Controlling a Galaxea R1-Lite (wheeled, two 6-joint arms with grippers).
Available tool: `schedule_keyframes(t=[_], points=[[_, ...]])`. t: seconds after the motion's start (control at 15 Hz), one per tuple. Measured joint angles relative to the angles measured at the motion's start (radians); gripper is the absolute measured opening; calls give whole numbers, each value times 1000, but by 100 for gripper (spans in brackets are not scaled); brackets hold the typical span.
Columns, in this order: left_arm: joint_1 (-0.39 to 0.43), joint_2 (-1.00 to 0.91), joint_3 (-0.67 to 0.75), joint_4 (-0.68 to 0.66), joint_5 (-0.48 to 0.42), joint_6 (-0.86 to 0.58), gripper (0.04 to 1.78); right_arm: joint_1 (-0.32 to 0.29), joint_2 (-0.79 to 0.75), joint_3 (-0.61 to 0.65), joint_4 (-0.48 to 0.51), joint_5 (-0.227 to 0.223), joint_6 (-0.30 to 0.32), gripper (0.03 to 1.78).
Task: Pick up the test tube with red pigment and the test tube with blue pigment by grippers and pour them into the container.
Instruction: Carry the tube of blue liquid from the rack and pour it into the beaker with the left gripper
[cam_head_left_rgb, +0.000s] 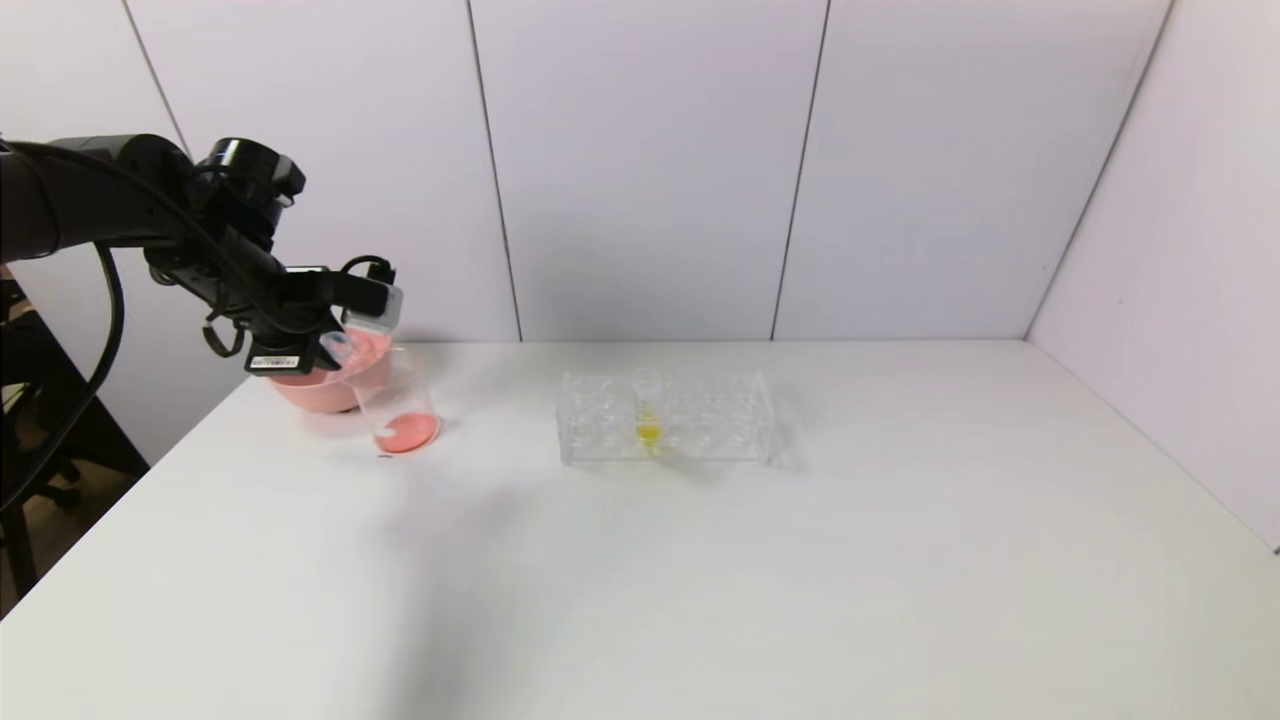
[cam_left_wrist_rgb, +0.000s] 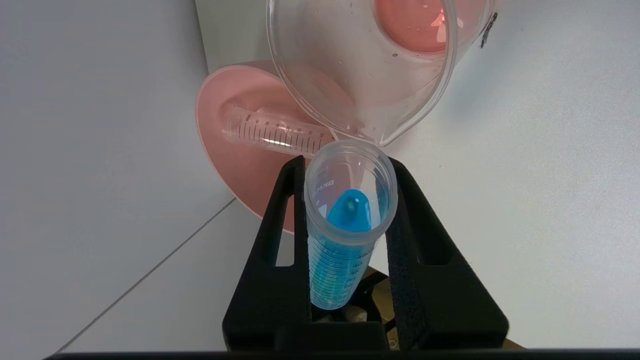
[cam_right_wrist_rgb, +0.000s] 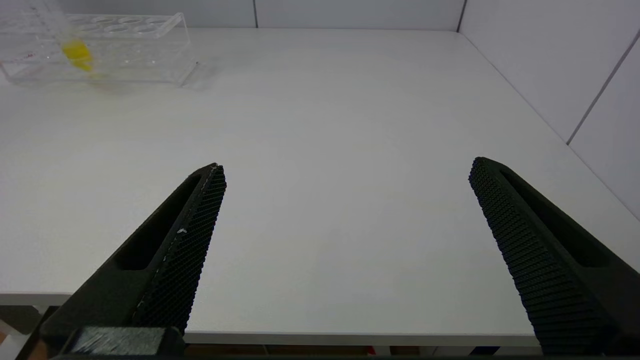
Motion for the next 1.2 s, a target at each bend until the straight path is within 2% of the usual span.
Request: schedule_keyframes(t=[1.2], points=[[-7, 0, 0, -20, 15, 3, 45, 0, 0, 0, 0, 0, 0, 177]])
